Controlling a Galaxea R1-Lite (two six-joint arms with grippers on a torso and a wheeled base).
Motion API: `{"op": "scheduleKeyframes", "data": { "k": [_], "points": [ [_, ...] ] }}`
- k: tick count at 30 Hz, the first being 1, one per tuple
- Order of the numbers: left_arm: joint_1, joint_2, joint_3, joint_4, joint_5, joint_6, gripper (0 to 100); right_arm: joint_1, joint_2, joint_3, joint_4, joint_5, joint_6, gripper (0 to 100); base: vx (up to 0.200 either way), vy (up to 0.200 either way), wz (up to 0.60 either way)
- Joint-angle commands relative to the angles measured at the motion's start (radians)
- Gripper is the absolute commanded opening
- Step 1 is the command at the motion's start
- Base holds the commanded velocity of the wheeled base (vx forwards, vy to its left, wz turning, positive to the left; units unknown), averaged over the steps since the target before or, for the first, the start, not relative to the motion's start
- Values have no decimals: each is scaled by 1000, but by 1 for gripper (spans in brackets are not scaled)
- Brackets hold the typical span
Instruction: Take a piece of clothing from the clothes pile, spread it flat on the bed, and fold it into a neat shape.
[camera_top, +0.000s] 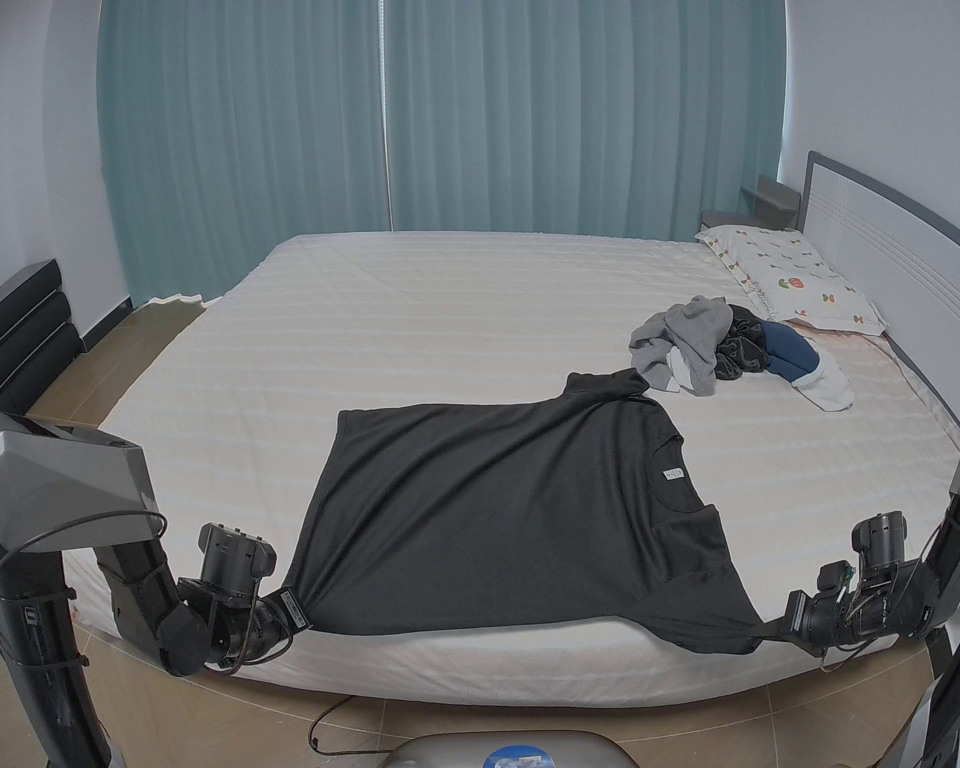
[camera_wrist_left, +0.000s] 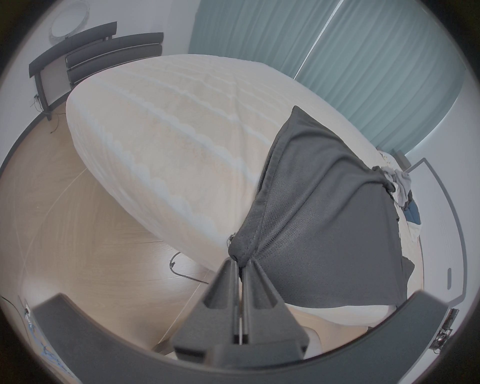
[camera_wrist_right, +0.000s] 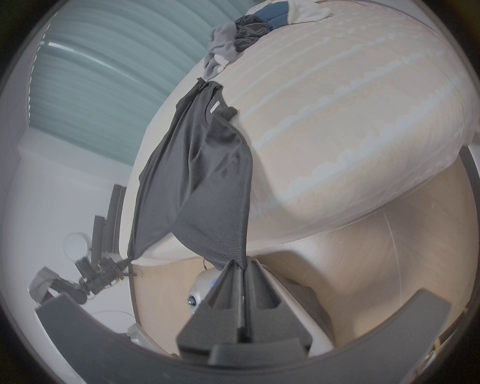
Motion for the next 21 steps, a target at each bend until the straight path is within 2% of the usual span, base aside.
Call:
{"op": "scheduleKeyframes", "data": {
  "k": [1, 5, 17, 18, 20, 21],
  "points": [
    [-4, -27, 7, 32, 1, 9, 0, 1, 7, 33, 7, -4, -39, 0, 0, 0, 0],
    [-6, -23, -1, 87, -1, 24, 0, 14, 33, 51, 8, -6, -53, 0, 0, 0, 0],
    [-7, 0, -7, 87, -9, 20, 0, 52, 88, 56, -2, -20, -84, 0, 0, 0, 0],
    [-9, 0, -7, 86, -10, 18, 100, 55, 88, 54, -2, -18, -87, 0, 0, 0, 0],
    [-11, 0, -9, 84, -10, 17, 100, 73, 87, 59, -4, -20, -85, 0, 0, 0, 0],
    [-11, 0, -9, 84, -10, 17, 100, 78, 87, 60, -4, -20, -84, 100, 0, 0, 0]
  ]
}}
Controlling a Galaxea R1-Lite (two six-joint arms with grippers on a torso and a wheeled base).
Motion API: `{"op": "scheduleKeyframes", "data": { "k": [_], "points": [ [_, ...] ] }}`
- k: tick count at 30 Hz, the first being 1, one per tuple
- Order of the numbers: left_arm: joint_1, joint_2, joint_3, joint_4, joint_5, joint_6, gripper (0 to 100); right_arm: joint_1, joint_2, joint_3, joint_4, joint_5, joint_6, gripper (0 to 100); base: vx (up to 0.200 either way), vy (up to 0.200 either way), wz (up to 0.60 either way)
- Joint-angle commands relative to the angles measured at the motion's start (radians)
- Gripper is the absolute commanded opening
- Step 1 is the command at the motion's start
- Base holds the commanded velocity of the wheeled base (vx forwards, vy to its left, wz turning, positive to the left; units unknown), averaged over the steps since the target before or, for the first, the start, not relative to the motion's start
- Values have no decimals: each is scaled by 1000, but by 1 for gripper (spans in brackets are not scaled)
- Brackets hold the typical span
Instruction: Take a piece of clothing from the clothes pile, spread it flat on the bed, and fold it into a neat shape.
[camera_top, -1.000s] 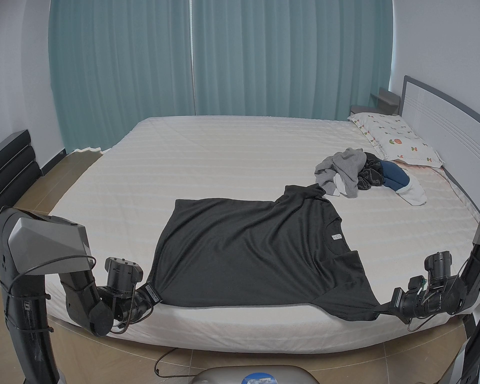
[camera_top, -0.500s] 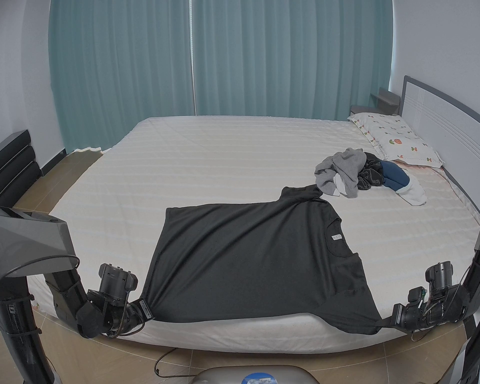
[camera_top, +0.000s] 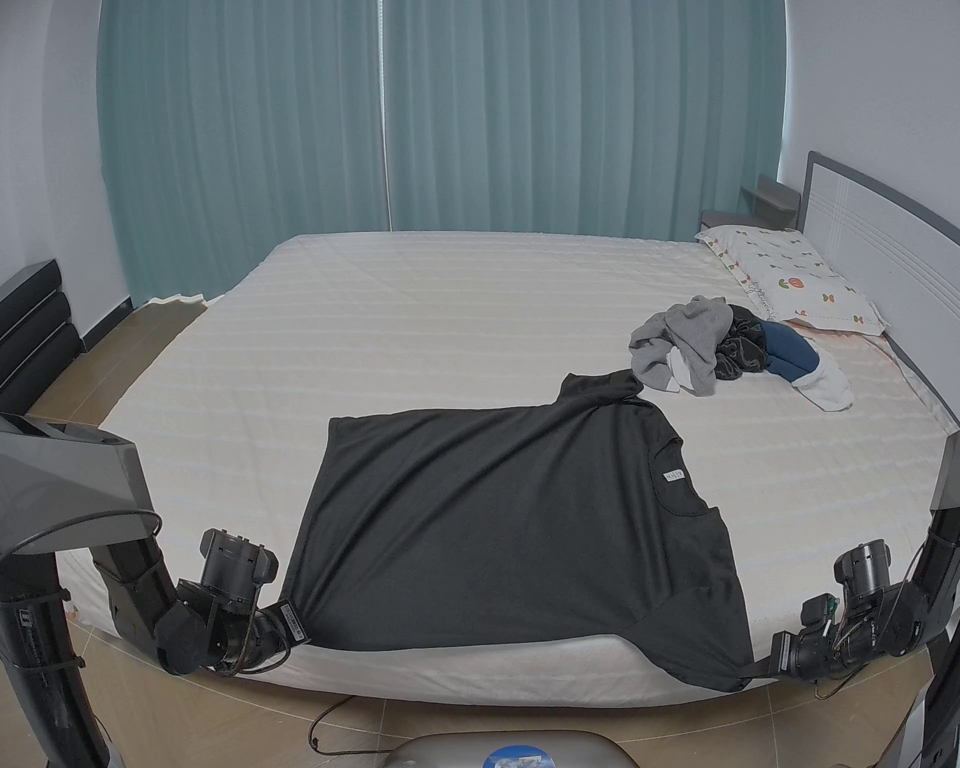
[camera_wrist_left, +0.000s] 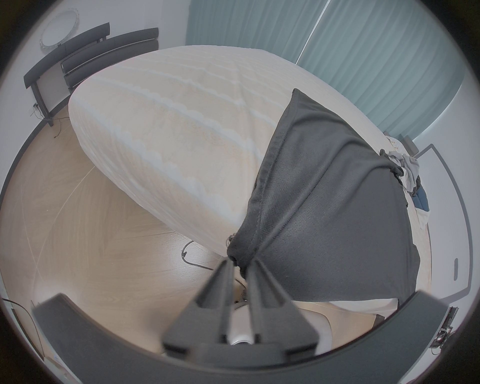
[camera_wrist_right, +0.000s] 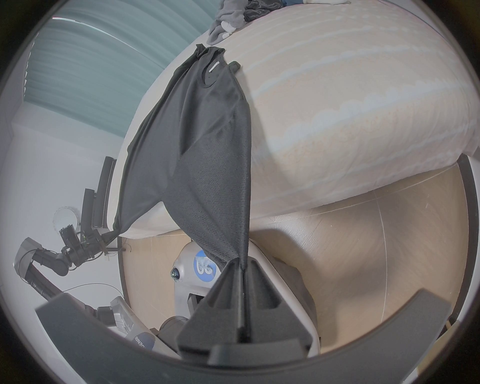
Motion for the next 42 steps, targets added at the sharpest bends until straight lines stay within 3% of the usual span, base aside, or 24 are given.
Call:
{"op": "scheduleKeyframes", "data": {
  "k": [1, 7, 11, 18, 26, 35, 36, 42],
  "points": [
    [-4, 8, -1, -3, 0, -1, 100, 29, 7, 8, -1, -1, 0, 100, 0, 0, 0],
    [-2, 5, -2, -4, 0, -1, 100, 26, -11, 6, -16, -1, 6, 100, 0, 0, 0],
    [13, -15, -7, -10, -5, -3, 100, -31, -62, 2, -87, 3, 32, 100, 0, 0, 0],
    [70, -64, -19, -10, -130, -26, 100, -25, -48, -46, -194, 3, 55, 100, 0, 0, 0],
    [113, -53, -59, -10, -181, -105, 100, -22, 107, -149, -222, 36, 46, 100, 0, 0, 0],
    [125, -50, -71, -9, -198, -107, 100, -17, 278, -169, -446, 28, 66, 100, 0, 0, 0],
    [125, -50, -71, -9, -198, -107, 100, -17, 286, -169, -458, 26, 66, 0, 0, 0, 0],
    [125, -50, -71, -9, -198, -109, 100, -28, 289, -155, -481, 19, 66, 0, 0, 0, 0]
  ]
}}
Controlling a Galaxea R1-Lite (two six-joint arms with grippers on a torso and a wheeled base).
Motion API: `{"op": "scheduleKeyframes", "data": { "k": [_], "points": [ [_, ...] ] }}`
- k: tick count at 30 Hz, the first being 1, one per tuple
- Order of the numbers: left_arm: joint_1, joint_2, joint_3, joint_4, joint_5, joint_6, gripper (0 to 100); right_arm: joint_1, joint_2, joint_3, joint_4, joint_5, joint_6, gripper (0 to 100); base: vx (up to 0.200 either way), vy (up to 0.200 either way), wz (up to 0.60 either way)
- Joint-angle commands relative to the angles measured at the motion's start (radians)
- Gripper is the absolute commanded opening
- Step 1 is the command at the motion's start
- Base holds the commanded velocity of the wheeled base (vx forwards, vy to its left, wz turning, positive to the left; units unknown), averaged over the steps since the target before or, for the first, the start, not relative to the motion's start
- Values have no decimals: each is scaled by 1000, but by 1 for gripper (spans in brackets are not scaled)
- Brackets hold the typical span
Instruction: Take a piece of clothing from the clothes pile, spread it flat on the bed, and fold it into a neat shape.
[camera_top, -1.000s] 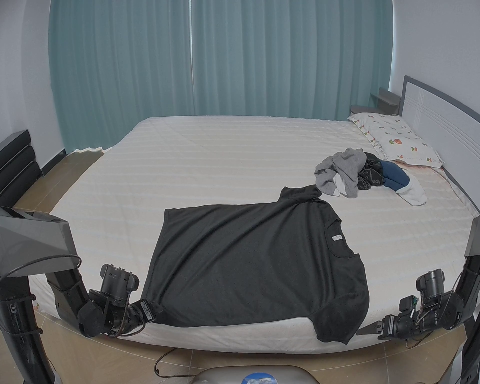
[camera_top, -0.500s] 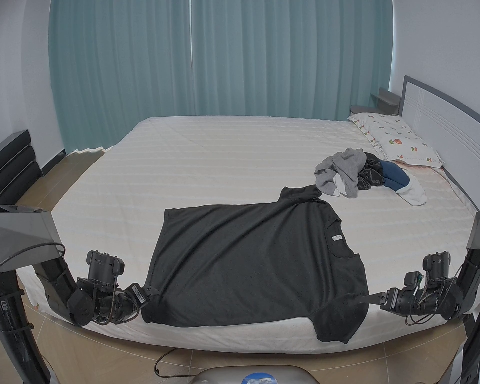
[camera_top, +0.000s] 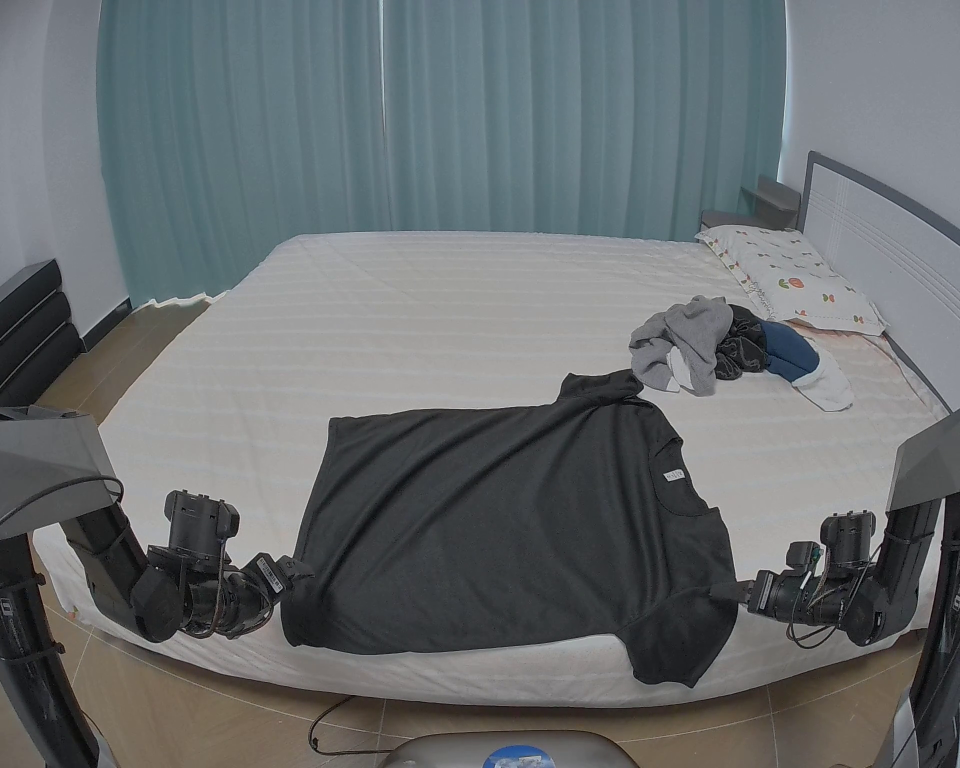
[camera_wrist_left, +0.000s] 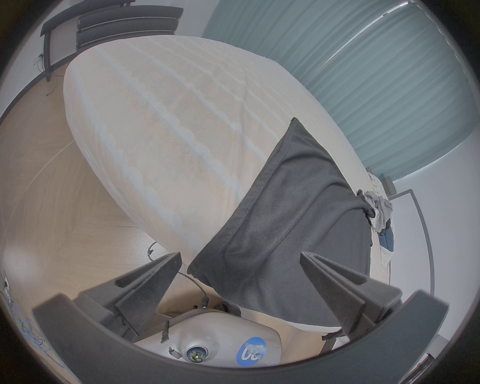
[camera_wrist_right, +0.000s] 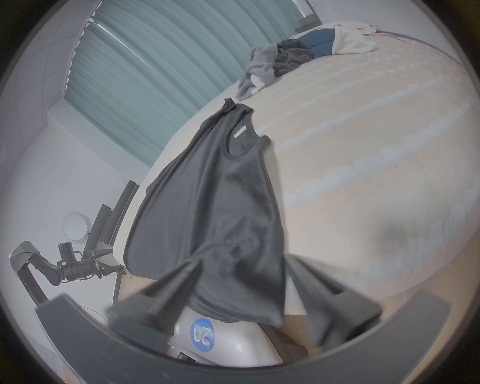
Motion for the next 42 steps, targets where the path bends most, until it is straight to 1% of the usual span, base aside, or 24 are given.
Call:
{"op": "scheduleKeyframes", "data": {
  "k": [1, 5, 12, 14, 18, 21, 31, 32, 38, 41, 42],
  "points": [
    [1, 2, 0, 0, -1, -1, 100, -11, 27, 14, -3, -2, -1, 0, 0, 0, 0],
    [1, 4, 1, 0, -1, -1, 100, -25, -1, 51, -3, -9, -6, 0, 0, 0, 0],
    [1, 4, 3, 0, 1, -1, 100, -24, -61, 140, -4, -8, -16, 0, 0, 0, 0],
    [1, 6, 4, 1, 1, 1, 100, -24, -67, 163, -3, -8, -35, 0, 0, 0, 0],
    [1, 6, 4, 1, 2, 1, 100, -30, -65, 169, -3, -9, -61, 0, 0, 0, 0],
    [1, 6, 4, 1, 2, 1, 100, -48, -58, 175, -3, -9, -88, 0, 0, 0, 0],
    [-2, -1, 4, -2, 4, 5, 100, -67, -53, 175, 2, -12, -101, 0, 0, 0, 0],
    [-2, -1, 6, -2, 4, 7, 100, -67, -50, 175, 2, -12, -107, 100, 0, 0, 0],
    [-2, -4, 0, -2, 4, 4, 100, -67, -64, 166, -3, -6, -99, 100, 0, 0, 0],
    [4, 6, -20, 3, 16, 2, 100, -67, -88, 161, -1, 0, -75, 100, 0, 0, 0],
    [10, 6, -20, 3, 16, 1, 100, -67, -101, 159, -1, -2, -53, 100, 0, 0, 0]
  ]
}}
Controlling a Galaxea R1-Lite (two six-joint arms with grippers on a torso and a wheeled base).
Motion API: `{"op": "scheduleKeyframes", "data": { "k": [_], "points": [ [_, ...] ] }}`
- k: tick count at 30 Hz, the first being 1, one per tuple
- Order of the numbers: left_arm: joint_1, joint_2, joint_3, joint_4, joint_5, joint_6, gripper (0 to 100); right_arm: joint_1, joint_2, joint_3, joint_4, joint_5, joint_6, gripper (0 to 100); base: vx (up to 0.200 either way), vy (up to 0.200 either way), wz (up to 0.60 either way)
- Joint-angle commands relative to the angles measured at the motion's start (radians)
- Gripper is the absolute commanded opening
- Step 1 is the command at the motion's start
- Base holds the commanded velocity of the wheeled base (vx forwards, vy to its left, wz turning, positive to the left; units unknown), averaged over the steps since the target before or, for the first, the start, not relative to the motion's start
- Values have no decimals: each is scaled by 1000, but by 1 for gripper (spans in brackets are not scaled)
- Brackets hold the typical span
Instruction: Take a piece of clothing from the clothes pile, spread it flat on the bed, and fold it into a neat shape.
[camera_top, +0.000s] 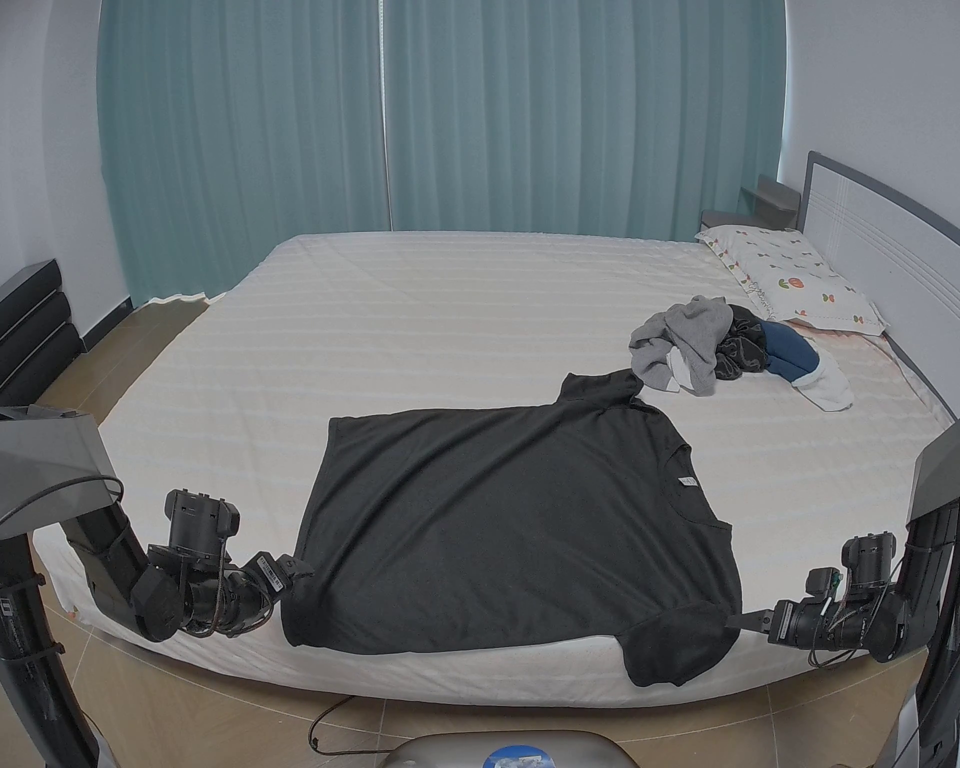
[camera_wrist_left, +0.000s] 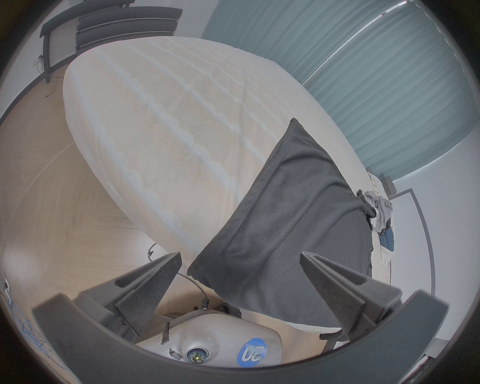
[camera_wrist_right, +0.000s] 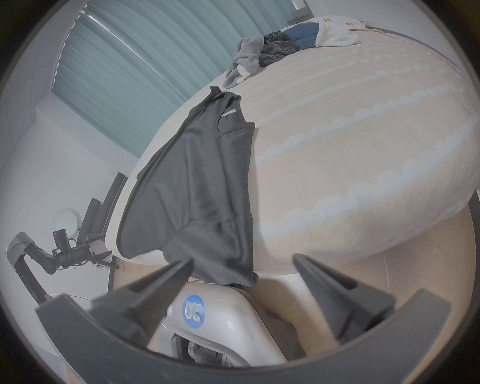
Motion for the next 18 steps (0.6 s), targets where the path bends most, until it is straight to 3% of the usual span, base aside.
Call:
{"op": "scheduleKeyframes", "data": {
  "k": [1, 5, 8, 14, 18],
  "points": [
    [13, 4, -11, 4, 3, -3, 100, 0, -39, -6, 0, 2, 37, 100, 0, 0, 0],
    [32, -2, -15, 2, -3, -31, 100, 0, -66, -31, -2, 2, 79, 100, 0, 0, 0],
    [36, -3, -21, 5, -14, -57, 100, 0, -89, -51, -2, -3, 131, 100, 0, 200, 0],
    [35, -2, -20, 4, -14, -57, 100, 11, -134, -45, -2, -4, 148, 100, 0, 200, 0],
    [36, 4, -20, 1, -14, -57, 100, 11, -128, -49, -2, -3, 149, 100, 0, 0, 0]
  ]
}}
